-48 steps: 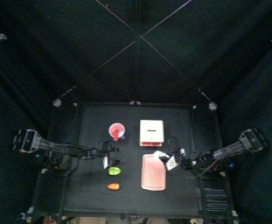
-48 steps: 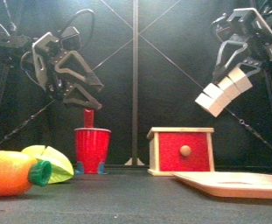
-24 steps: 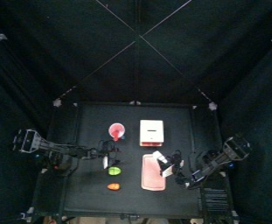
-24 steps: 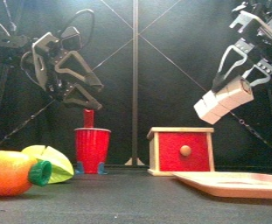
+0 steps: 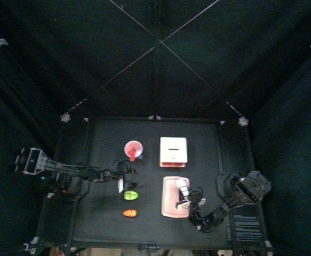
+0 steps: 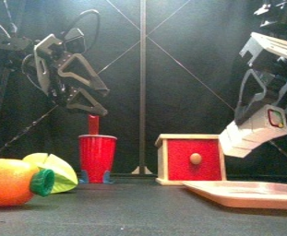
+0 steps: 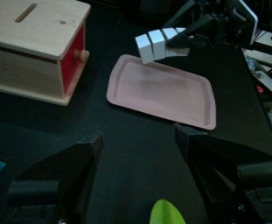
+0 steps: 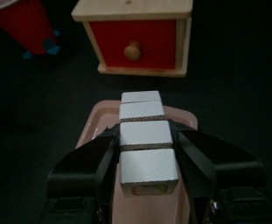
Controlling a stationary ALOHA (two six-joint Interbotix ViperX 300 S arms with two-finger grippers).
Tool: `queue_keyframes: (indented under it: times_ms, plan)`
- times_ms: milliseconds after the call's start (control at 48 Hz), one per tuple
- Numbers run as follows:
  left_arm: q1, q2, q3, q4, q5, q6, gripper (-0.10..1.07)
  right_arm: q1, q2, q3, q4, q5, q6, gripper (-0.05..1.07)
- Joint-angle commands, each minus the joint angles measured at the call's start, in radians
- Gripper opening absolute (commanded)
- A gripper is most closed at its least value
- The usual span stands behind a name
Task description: Place sushi roll on plate
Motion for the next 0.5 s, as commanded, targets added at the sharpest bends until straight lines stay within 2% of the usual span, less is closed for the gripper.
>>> queue_keyframes:
  times_ms: [0, 188, 479]
  plan:
    - [0.002, -0.002, -0.011, 0.002, -0.009, 0.000, 0.97, 0.002, 0.029, -0.060, 0.017, 0.029, 0.014, 0.62]
    - [0.003, 0.000, -0.011, 0.000, -0.008, 0.002, 0.97, 0.002, 0.080, -0.112, 0.020, 0.067, 0.015, 0.62]
    - [0.006, 0.000, -0.011, -0.008, -0.009, 0.000, 0.97, -0.012, 0.130, -0.175, 0.058, 0.069, 0.035, 0.62]
